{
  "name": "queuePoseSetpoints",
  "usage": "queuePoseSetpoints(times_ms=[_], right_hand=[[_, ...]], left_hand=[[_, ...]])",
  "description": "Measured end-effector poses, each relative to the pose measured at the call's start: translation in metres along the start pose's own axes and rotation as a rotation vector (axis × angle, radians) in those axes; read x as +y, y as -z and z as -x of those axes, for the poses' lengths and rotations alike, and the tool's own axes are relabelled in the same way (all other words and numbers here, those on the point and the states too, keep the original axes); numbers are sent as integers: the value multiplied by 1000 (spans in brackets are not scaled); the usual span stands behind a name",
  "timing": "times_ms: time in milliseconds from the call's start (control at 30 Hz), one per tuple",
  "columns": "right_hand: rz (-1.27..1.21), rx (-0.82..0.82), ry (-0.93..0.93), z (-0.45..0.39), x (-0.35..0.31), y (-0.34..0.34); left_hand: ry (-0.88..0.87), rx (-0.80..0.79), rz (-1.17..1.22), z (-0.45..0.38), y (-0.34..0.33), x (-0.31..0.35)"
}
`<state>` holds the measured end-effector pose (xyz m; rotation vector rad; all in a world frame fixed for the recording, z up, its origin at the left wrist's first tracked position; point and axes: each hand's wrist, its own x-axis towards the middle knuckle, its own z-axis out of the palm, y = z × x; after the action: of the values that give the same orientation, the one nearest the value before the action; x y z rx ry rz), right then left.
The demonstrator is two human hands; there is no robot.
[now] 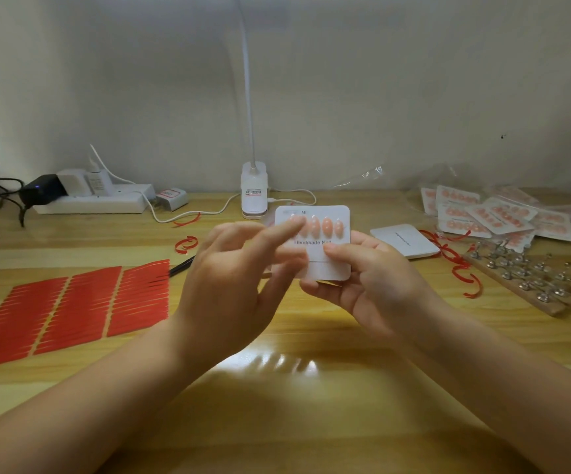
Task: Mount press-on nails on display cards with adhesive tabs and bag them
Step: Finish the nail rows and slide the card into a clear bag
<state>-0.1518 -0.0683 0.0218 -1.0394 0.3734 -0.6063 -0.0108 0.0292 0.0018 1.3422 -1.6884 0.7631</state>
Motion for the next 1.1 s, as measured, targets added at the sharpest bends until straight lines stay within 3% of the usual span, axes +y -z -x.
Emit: queuePoseSetpoints(times_ms=[100,233,300,633,933,1100], right_hand=[[-54,-5,20,-1,-4,0],[-39,-7,30,-1,-3,1],[-11,-5,30,-1,-1,1],[55,-33,18,-1,6,3],[322,49,41,-8,4,18],[422,91,55,-11,1,29]], left_hand=[[316,31,308,-3,2,8],[913,12,772,-9,2,9],[1062,-20,962,-8,-2,6],[1046,-104,1017,-5,-5,6],[1083,-91,820,3,-11,-4],[1054,-182,669,7,-14,-4]])
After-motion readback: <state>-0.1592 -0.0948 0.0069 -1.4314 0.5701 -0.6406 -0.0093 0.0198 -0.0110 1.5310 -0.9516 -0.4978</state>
